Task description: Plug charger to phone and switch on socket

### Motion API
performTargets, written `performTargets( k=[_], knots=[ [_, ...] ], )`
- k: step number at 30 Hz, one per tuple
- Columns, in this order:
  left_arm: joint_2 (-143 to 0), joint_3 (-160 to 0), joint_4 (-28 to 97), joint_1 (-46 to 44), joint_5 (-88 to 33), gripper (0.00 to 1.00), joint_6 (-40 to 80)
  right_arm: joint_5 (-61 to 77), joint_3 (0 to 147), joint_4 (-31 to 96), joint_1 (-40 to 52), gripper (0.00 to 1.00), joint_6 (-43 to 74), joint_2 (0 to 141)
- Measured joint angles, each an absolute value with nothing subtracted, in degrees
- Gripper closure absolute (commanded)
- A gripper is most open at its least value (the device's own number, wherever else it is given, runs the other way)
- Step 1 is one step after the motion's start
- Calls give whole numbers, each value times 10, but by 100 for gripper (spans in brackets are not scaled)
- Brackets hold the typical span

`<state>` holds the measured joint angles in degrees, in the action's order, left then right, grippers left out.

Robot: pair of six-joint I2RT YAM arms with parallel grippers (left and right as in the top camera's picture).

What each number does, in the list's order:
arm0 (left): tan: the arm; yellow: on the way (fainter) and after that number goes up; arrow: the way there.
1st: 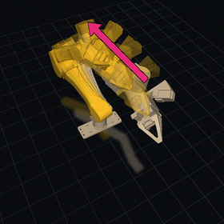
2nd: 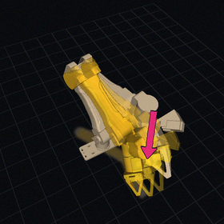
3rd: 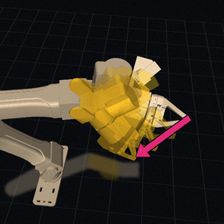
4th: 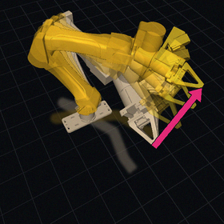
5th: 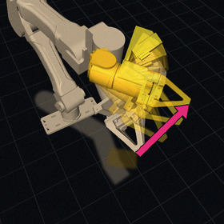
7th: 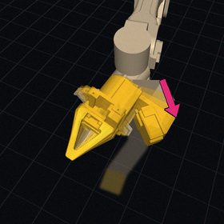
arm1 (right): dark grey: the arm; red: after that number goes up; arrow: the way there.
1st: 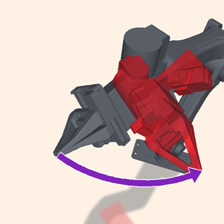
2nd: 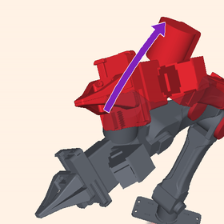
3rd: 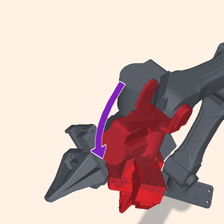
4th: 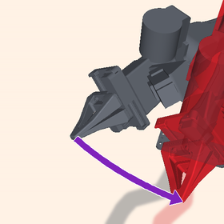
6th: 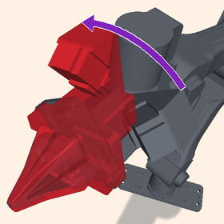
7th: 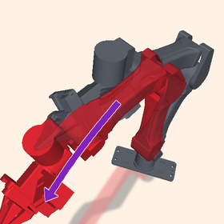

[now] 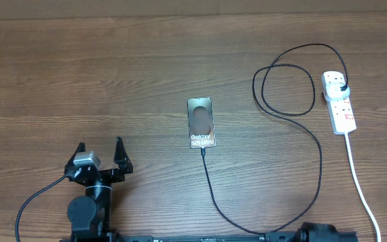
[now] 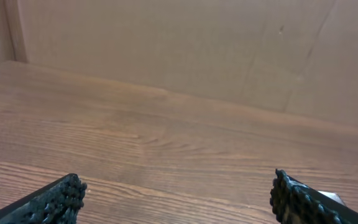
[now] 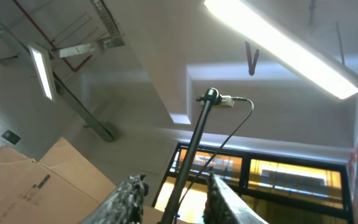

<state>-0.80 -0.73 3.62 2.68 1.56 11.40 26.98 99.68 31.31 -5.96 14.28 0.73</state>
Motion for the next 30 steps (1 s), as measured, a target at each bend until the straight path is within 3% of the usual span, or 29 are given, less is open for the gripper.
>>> performTargets(
  k=[17, 20, 21, 23, 30],
  knots=[
    [-8, -7, 43, 27, 32, 0, 114, 286, 997, 315, -59, 58, 141, 7],
    [-8, -7, 43, 27, 32, 0, 114, 291, 997, 315, -59, 42, 140, 7],
    [-8, -7, 43, 27, 32, 1, 114, 292, 997, 314, -58, 31, 139, 7],
    [-8, -7, 43, 27, 32, 0, 114, 294, 995, 308, -58, 0, 140, 7],
    [-8, -7, 43, 27, 32, 0, 114, 284, 918, 238, -58, 0, 139, 6]
  ],
)
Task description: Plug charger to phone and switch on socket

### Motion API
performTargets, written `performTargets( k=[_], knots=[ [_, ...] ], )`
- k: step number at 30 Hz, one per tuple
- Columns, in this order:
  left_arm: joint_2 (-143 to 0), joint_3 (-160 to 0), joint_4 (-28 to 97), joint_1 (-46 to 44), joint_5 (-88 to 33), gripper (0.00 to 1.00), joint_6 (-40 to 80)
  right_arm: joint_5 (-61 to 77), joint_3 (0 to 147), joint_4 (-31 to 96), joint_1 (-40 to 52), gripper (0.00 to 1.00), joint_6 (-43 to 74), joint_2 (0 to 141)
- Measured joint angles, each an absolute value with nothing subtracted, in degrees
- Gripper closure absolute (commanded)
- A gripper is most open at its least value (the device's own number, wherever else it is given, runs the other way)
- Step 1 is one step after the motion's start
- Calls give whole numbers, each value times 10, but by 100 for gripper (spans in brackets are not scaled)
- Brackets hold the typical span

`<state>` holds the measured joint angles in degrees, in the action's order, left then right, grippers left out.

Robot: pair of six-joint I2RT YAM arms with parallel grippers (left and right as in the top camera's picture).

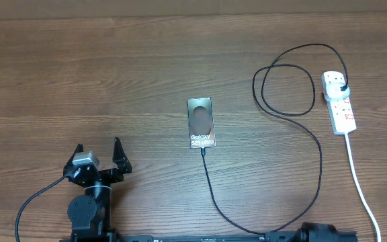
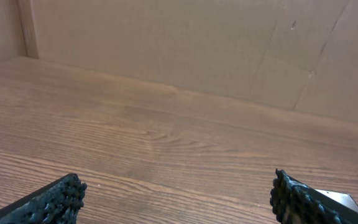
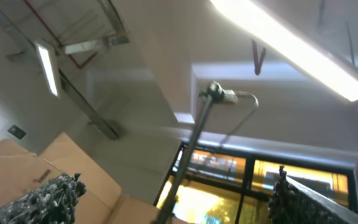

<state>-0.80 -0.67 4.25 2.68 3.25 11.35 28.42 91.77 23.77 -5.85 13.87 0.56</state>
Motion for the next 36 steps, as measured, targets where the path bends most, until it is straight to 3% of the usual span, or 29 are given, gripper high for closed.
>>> performTargets(
  k=[15, 29, 36],
  knots=[
    [-8, -6, 43, 27, 32, 0, 114, 257, 524, 0, -58, 0, 139, 6],
    [-8, -5, 43, 27, 32, 0, 114, 243, 230, -15, -58, 0, 139, 6],
    [-8, -5, 43, 27, 32, 1, 114, 191, 113, -91, -58, 0, 140, 6]
  ],
)
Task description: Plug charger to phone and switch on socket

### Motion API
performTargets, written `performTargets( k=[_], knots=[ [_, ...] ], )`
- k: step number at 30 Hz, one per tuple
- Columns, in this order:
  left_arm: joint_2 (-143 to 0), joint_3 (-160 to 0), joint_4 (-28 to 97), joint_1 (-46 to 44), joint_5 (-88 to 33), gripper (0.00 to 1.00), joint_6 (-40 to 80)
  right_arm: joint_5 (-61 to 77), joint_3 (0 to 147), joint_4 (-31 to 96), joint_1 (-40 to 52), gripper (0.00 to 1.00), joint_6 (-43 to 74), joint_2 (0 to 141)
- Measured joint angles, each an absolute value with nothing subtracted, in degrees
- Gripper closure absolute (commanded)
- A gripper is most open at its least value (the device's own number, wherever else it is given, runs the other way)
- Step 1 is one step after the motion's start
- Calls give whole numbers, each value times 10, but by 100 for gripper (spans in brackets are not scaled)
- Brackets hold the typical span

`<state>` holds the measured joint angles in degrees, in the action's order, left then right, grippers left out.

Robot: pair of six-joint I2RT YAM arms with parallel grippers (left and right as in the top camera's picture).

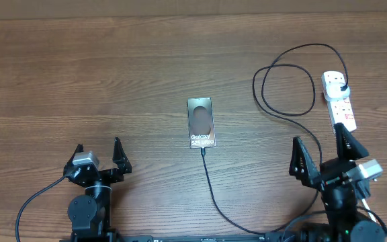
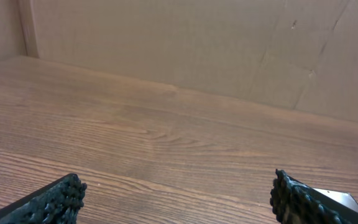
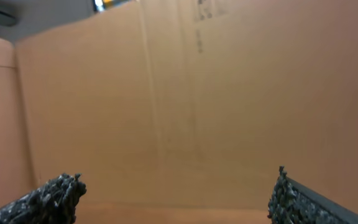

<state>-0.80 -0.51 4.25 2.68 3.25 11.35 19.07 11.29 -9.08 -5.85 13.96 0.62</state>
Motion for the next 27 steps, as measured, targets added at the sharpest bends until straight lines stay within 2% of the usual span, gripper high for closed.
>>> performTargets(
  k=[9, 22, 27],
  knots=[
    [-8, -5, 43, 27, 32, 0, 114, 159, 12, -116, -58, 0, 143, 6],
    [-8, -5, 42, 27, 32, 0, 114, 115, 10, 37, -59, 0, 146, 7],
    [-8, -5, 43, 27, 32, 0, 114, 111, 10, 39, -58, 0, 146, 8]
  ],
)
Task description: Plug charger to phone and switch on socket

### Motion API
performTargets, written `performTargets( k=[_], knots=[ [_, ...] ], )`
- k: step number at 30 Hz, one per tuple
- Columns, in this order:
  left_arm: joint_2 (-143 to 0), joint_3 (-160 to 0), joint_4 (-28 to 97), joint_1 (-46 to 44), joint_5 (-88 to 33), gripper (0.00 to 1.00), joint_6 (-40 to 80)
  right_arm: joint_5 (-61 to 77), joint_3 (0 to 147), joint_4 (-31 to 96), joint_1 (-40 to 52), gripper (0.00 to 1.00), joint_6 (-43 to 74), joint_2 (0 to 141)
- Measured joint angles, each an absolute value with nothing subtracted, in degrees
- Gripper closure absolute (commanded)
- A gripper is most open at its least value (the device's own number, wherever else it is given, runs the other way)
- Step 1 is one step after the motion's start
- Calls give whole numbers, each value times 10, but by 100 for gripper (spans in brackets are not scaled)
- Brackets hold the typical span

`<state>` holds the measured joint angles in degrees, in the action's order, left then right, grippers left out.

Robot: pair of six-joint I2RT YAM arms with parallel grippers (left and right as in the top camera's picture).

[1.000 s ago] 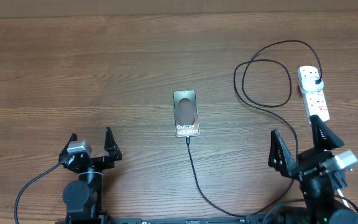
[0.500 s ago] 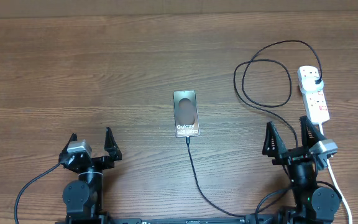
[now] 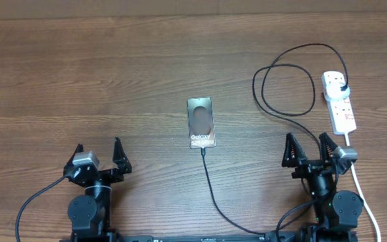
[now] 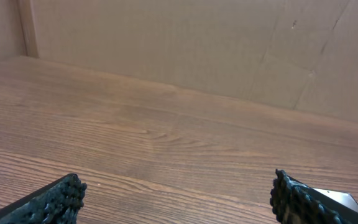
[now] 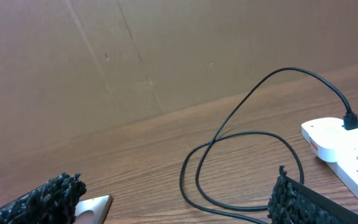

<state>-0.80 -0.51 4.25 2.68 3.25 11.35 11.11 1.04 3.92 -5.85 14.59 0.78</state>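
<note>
A dark phone (image 3: 201, 122) lies face up in the middle of the table; one corner of it shows in the right wrist view (image 5: 95, 206). A black cable (image 3: 210, 188) meets the phone's near edge, loops (image 5: 241, 155) to the right and ends in a plug in the white power strip (image 3: 339, 101), seen also from the right wrist (image 5: 347, 146). My left gripper (image 3: 99, 156) stands open at the front left over bare wood. My right gripper (image 3: 312, 149) stands open at the front right, near the strip's white lead, with nothing between its fingers.
A cardboard wall (image 4: 185, 43) runs along the table's far edge. The strip's white lead (image 3: 360, 188) runs toward the front edge past my right arm. Bare wood (image 3: 79, 74) covers the left half.
My right gripper has moved a little left and back toward the front edge, and its camera now looks down at the cable loop and power strip instead of the cardboard wall. The left arm has not moved.
At first only the left arm stood on the table, open; the right wrist camera faced the ceiling with its fingers close together. They then stood wide apart. After that the right arm appeared at the front right, and now it looks down at the cable and strip.
</note>
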Motion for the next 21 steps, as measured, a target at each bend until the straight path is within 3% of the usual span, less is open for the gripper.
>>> performTargets(
  k=[21],
  knots=[
    [-8, -5, 43, 27, 32, 0, 114, 99, 10, 41, -58, 0, 126, 8]
  ],
)
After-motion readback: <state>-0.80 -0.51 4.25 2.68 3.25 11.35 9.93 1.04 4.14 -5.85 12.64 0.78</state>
